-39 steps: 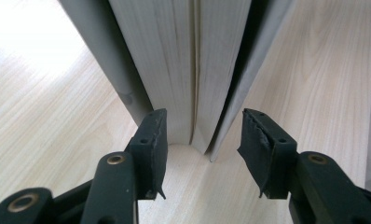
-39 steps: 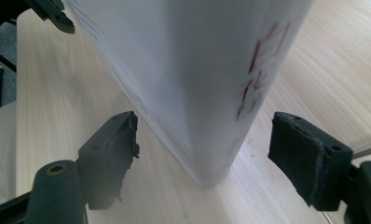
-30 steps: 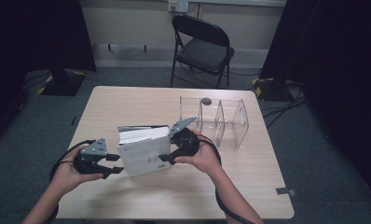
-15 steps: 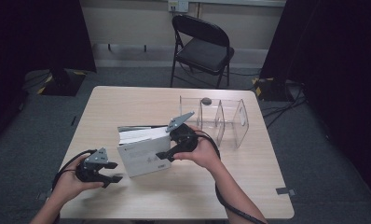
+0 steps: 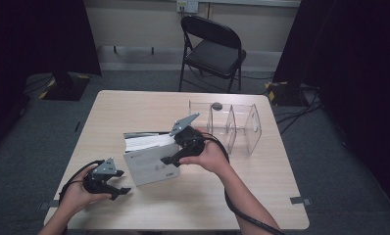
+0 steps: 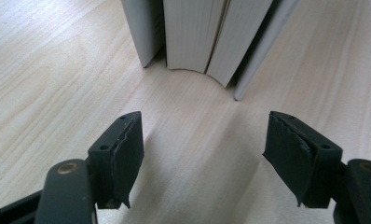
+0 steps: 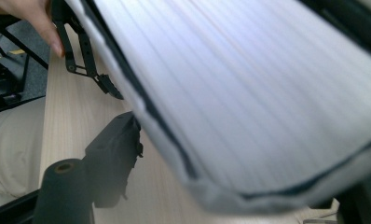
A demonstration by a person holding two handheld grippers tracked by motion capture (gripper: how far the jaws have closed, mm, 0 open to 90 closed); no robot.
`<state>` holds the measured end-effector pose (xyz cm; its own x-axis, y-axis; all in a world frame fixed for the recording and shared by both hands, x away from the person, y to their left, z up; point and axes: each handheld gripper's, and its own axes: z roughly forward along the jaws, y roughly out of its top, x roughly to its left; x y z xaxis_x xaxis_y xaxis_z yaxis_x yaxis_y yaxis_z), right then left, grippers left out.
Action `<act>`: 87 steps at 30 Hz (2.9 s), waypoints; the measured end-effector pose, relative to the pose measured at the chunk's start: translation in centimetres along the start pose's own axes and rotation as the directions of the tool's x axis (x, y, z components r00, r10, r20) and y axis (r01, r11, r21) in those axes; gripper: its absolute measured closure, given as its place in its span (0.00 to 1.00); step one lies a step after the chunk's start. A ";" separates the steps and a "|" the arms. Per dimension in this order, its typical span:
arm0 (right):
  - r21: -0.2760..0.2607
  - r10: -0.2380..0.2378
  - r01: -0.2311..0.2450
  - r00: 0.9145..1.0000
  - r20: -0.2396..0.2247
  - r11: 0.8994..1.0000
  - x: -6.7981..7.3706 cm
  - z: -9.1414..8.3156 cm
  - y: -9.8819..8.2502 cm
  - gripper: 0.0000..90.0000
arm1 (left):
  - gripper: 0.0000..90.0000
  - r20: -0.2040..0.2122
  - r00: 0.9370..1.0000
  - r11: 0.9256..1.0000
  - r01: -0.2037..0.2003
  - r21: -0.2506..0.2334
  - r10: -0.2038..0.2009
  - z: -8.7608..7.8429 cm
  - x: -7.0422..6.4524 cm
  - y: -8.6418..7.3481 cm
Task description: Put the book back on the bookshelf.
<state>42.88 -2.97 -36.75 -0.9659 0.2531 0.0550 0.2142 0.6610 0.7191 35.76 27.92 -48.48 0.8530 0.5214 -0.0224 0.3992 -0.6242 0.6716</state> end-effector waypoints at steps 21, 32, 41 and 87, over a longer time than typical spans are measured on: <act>0.083 -0.043 0.044 0.999 -0.014 0.996 0.7 -0.5 0.7 0.57 | 0.17 -0.013 1.000 0.998 0.007 -0.066 -0.007 1.0 0.4 -1.1; 0.090 -0.005 0.003 1.000 0.026 0.996 0.8 -1.8 -0.4 0.58 | 0.10 -0.014 1.000 0.996 0.007 -0.088 -0.008 1.3 0.3 -1.3; 0.093 0.009 -0.013 0.999 0.042 0.996 1.2 -2.9 -1.4 0.56 | 0.02 -0.011 1.000 0.998 0.004 -0.068 -0.005 1.6 0.1 -1.0; 0.211 0.064 -0.067 0.998 0.025 0.975 0.9 -0.6 3.8 0.33 | 0.00 -0.011 1.000 0.998 -0.006 -0.063 0.005 1.7 0.0 -0.9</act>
<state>42.73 -0.71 -33.55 -0.9464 0.3122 0.0833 0.3047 0.7767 0.5513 36.00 27.54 -50.35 0.8514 0.5244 -0.0111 0.3722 -0.5892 0.7171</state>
